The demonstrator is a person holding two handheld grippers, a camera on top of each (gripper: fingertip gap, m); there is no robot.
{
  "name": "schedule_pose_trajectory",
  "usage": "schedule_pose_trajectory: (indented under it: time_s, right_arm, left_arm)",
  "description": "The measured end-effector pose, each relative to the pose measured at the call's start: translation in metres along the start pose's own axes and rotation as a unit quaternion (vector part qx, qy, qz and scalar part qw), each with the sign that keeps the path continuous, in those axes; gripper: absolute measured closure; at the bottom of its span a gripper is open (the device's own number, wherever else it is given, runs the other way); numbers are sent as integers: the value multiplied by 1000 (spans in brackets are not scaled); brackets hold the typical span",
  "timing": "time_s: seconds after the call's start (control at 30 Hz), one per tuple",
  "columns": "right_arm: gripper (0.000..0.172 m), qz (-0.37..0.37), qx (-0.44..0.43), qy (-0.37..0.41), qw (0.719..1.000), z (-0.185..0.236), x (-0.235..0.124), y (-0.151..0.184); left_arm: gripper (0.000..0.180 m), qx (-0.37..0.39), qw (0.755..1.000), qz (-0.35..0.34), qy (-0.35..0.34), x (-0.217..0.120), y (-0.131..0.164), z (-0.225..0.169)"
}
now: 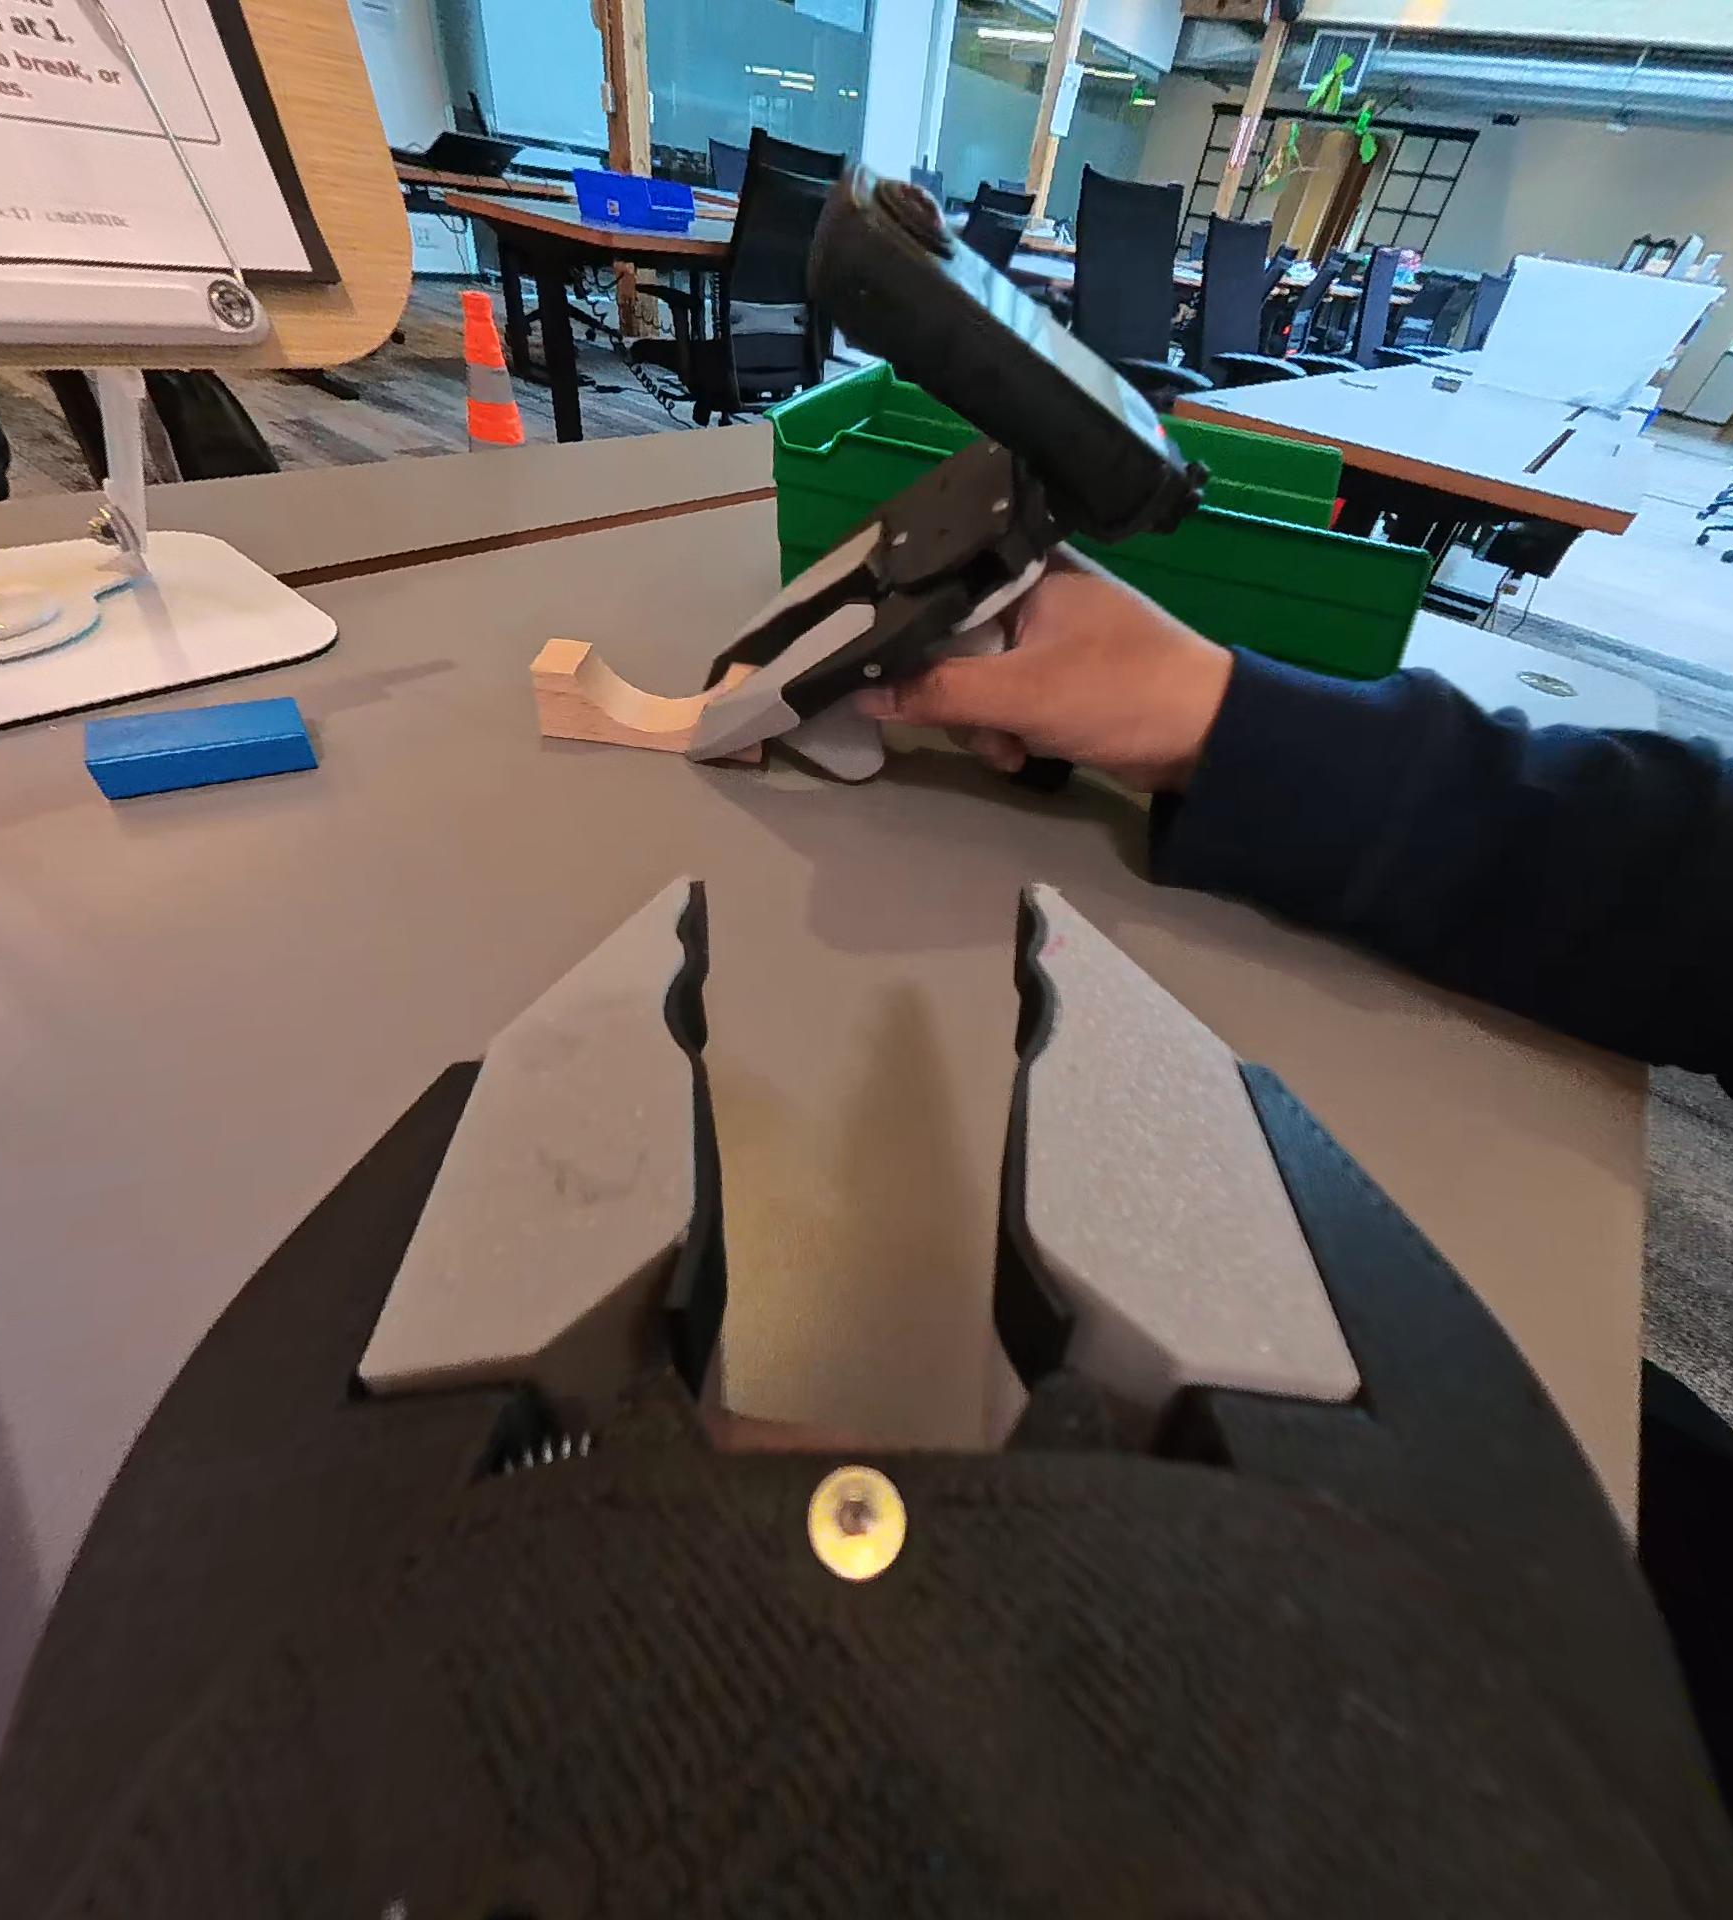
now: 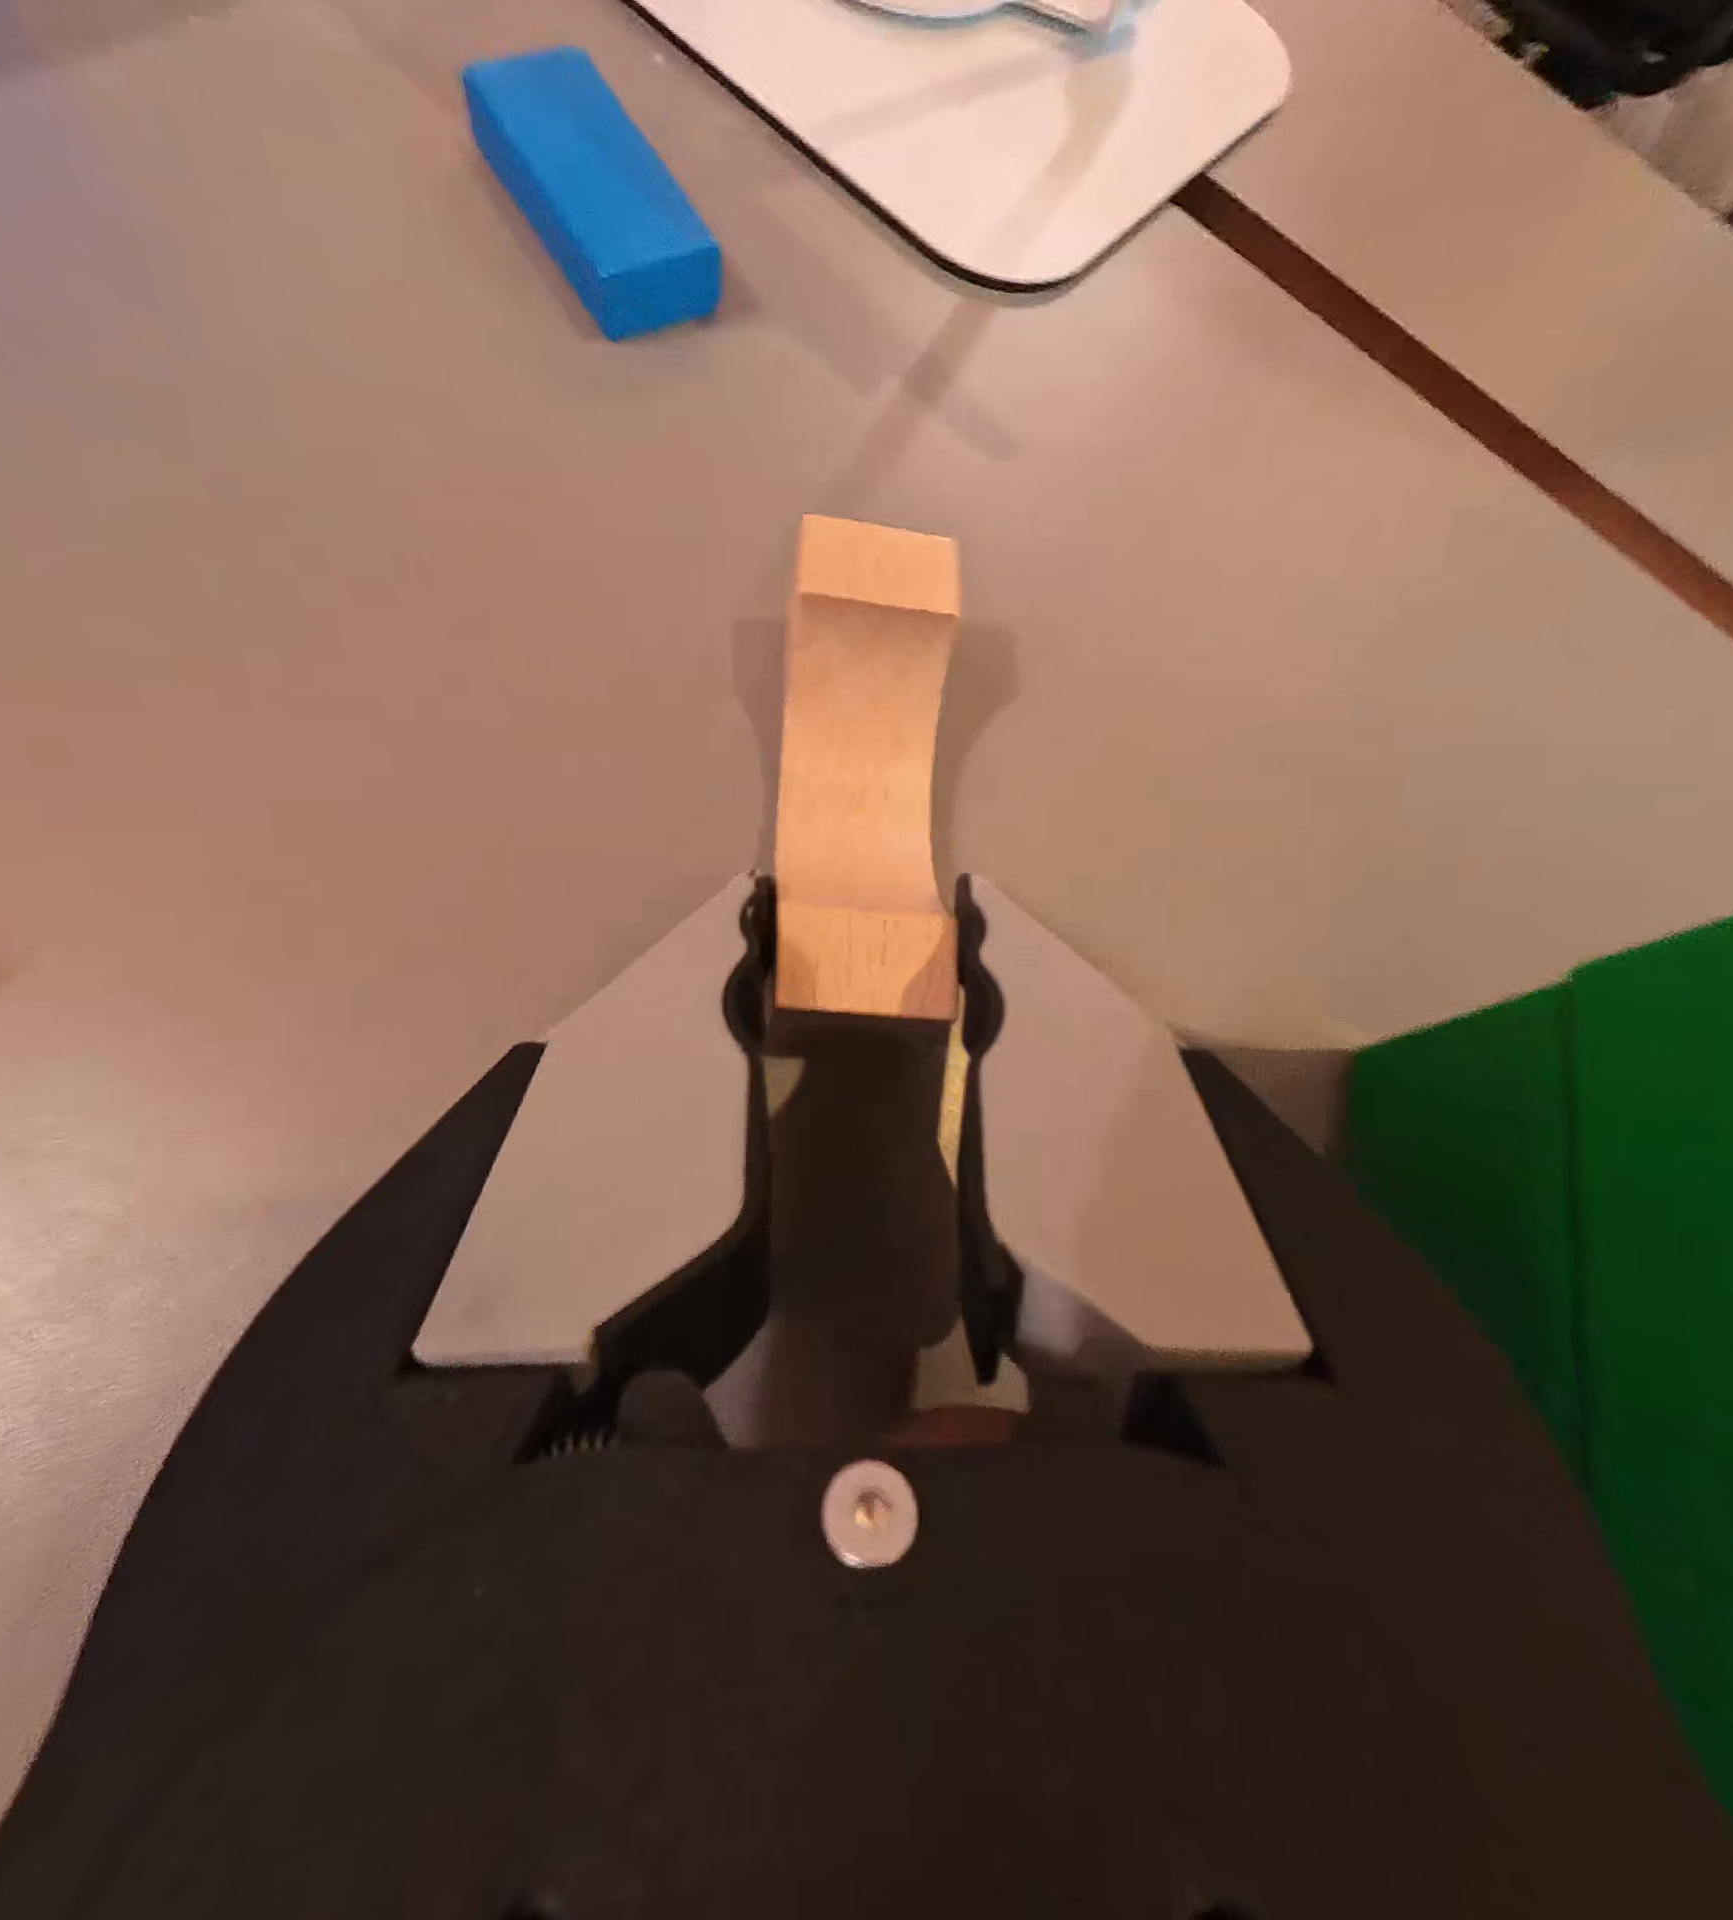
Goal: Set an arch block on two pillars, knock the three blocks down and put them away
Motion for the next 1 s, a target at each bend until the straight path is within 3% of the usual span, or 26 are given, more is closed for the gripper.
schedule_pose_trajectory:
  time_s: [0.13, 0.4, 0.53, 0.7, 0.83, 1.0]
  right_arm:
    - [140, 1, -4, -30, 1000, 4, 2, -2]
    - [141, -29, -81, 31, 996, 10, -28, -22]
    - [141, -11, -80, 14, 997, 19, -27, -16]
    - [141, 19, 19, -85, 996, 28, -18, 3]
    - [140, 39, 17, -67, 997, 20, -18, 9]
    - [123, 44, 36, -73, 996, 15, -19, 12]
  left_arm:
    - [123, 12, 1000, 10, -1, 2, 2, -2]
    - [123, 26, 1000, 14, -7, 1, 4, -4]
    - [123, 33, 999, 21, -6, 2, 5, -6]
    - [123, 41, 999, 24, -5, 2, 6, -8]
    - [123, 43, 999, 27, -4, 1, 7, -8]
    - [123, 47, 998, 33, -2, 1, 8, -10]
Point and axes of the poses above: each gripper's, where its closed fingertips meet, x out along the fingers, y out of its underside, z = x × y across the jaws, the point moved 3 cm from there along -x, back along the fingers, and after that the axes turned 4 degrees about -y, right-handed, at the moved point
